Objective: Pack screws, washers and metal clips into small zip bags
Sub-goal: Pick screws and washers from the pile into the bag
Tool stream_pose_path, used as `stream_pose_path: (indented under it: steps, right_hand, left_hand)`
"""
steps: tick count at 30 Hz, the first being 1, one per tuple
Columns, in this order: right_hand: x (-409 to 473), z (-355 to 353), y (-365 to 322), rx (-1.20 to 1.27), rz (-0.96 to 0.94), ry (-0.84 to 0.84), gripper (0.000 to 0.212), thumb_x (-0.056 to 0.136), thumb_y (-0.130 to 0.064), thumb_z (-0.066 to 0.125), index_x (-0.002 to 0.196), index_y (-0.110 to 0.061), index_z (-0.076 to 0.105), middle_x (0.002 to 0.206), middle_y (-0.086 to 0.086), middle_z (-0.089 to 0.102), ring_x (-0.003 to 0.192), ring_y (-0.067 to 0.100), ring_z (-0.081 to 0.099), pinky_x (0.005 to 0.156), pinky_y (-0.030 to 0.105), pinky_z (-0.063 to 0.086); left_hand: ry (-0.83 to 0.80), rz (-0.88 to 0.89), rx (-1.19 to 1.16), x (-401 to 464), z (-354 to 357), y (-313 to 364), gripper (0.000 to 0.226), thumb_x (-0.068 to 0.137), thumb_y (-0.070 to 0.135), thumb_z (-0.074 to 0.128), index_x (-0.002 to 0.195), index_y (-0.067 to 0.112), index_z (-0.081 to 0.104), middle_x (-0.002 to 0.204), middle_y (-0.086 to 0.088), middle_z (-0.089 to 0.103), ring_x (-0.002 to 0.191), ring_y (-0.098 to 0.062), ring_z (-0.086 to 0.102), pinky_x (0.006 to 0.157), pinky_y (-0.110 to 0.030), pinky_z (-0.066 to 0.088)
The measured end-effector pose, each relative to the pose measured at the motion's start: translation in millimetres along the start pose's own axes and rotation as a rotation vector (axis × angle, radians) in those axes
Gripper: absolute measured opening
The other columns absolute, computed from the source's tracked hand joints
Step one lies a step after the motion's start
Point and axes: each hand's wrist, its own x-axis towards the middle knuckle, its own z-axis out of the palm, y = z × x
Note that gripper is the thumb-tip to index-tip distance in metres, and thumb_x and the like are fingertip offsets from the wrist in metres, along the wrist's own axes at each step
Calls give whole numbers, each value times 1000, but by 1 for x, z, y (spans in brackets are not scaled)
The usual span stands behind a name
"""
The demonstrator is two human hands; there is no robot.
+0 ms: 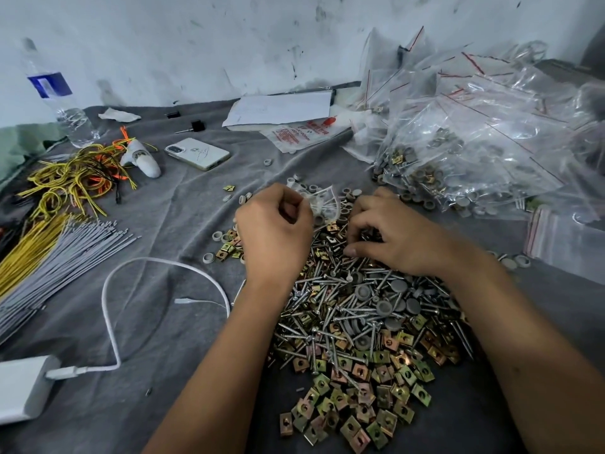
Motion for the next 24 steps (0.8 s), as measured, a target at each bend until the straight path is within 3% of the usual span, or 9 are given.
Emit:
stream_pose_path:
  steps: [4,8,12,16,19,24]
  right_hand:
    - [-3,-3,0,121,3,172,16,90,-42,69,85,-28,63,95,-15,54,94,5,49,81,28,37]
    - [-3,-4,3,292,-18,342,8,92,-25,73,98,-22,75,95,-10,67,85,4,64,77,29,54]
    - [-3,-2,2,637,-73,388,26,95,0,66,115,-15,74,92,0,77,76,16,74,68,27,59]
    - [-2,4,-12,800,-196,577,22,92,3,70,111,-6,70,95,7,77,84,25,78,75,36,64]
    - [-1,6,-22,770,-214,692,16,87,0,77,100,-5,69,90,9,76,83,22,78,74,36,64]
    - [2,3,-27,412,-215,743,14,79,-9,87,88,-10,76,89,0,72,86,15,71,77,38,60]
  left_hand:
    - [-25,4,-15,-1,0,1,21,85,14,74,70,24,65,59,11,60,54,-9,57,52,-34,52]
    - [-31,32,-4,-1,1,1,18,85,13,75,71,22,68,60,12,61,55,-8,58,53,-32,51]
    - [-63,40,-21,-3,2,3,17,85,8,75,72,18,69,60,11,63,55,-9,60,53,-30,52]
    - [-133,31,-80,-8,6,9,17,83,4,75,72,15,70,58,12,63,55,-6,61,48,-20,48]
    - [-180,-30,-130,-10,8,13,18,84,6,77,72,17,71,58,9,64,51,-5,61,49,-19,47]
    - [-220,-175,-225,-9,7,15,17,89,7,76,74,12,71,57,1,68,50,-10,64,50,-25,51]
